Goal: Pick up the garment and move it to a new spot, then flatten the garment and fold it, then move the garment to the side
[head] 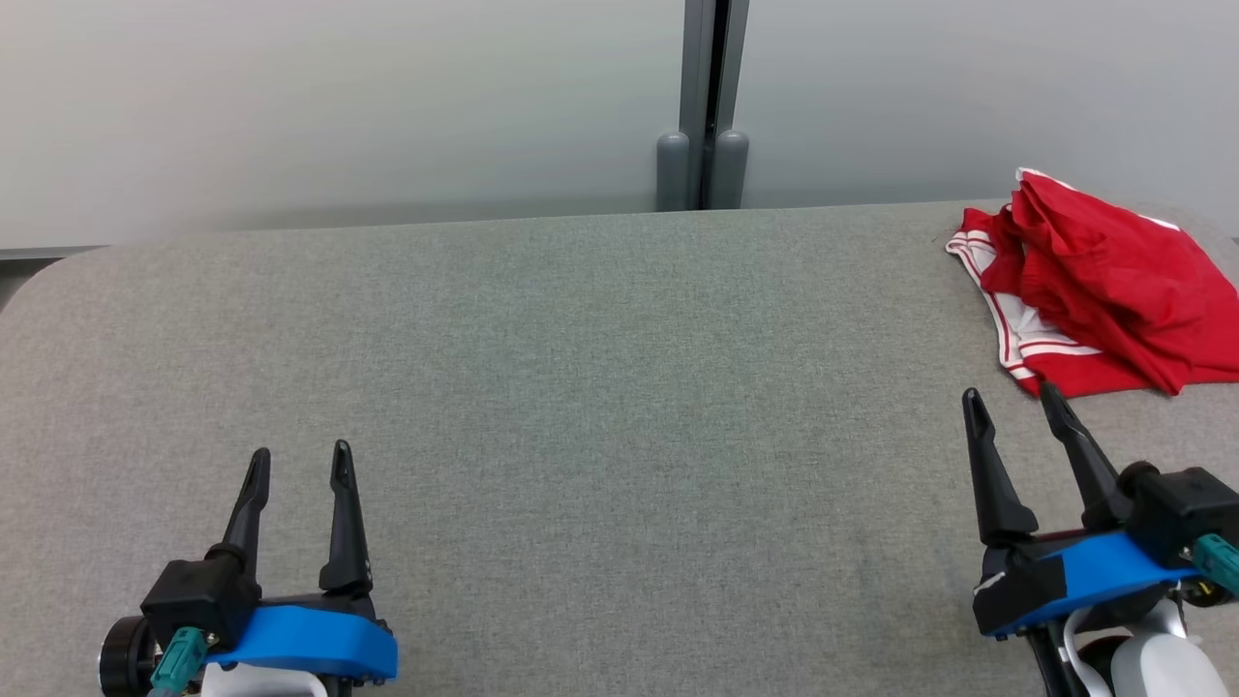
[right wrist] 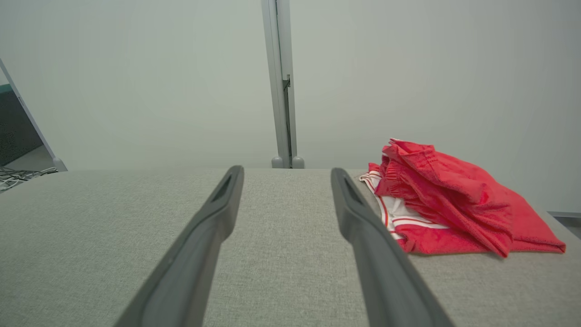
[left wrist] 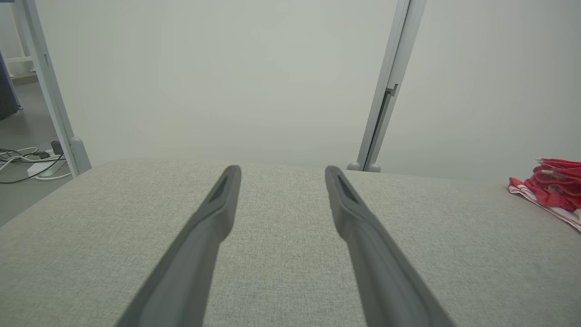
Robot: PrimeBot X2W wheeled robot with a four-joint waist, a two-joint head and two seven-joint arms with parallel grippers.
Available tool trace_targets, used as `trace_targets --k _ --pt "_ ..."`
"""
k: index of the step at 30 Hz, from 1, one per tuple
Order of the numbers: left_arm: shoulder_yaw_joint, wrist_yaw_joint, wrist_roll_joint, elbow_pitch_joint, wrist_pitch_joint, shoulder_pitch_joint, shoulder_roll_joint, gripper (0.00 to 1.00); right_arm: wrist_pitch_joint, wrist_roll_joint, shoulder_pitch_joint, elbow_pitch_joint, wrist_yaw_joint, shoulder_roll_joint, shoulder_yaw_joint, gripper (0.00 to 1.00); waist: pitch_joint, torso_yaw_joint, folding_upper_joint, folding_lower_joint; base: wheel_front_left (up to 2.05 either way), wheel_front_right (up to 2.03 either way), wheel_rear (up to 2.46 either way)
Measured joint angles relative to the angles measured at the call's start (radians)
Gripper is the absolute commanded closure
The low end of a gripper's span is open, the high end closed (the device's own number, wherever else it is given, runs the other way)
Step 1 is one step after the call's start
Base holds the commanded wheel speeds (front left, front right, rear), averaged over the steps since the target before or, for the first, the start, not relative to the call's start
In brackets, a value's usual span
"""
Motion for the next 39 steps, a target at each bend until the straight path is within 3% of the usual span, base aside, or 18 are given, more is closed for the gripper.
trace_targets --k 10,28,29,34,39 --pt "-0.011 0.009 0.002 -0.017 0.014 0.002 0.006 0.00 0.033 -0.033 0.069 -0.096 0.000 0.027 -0.030 0.00 -0.007 0.005 0.0000 0.0001 0.00 0.00 0.00" --pt "-0.020 0.023 -0.003 -0.021 0.017 0.003 0.014 0.00 0.044 -0.019 0.081 -0.099 0.000 0.033 -0.045 0.00 -0.011 0.010 0.0000 0.0001 0.00 0.00 0.00" --pt "-0.021 0.023 -0.002 -0.018 0.017 0.004 0.014 1.00 0.044 -0.019 0.081 -0.096 0.000 0.033 -0.045 1.00 -0.012 0.010 0.0000 0.0001 0.00 0.00 0.00" --pt "-0.033 0.022 -0.007 0.024 0.018 0.029 -0.005 1.00 0.046 -0.011 0.083 -0.048 0.000 0.037 -0.043 1.00 -0.012 0.010 0.0000 0.0001 0.00 0.00 0.00" --pt "-0.021 0.007 -0.091 0.034 0.037 0.034 -0.011 1.00 0.058 0.080 0.083 -0.029 0.000 0.038 -0.045 1.00 -0.015 0.011 0.0000 0.0001 0.00 0.00 0.00"
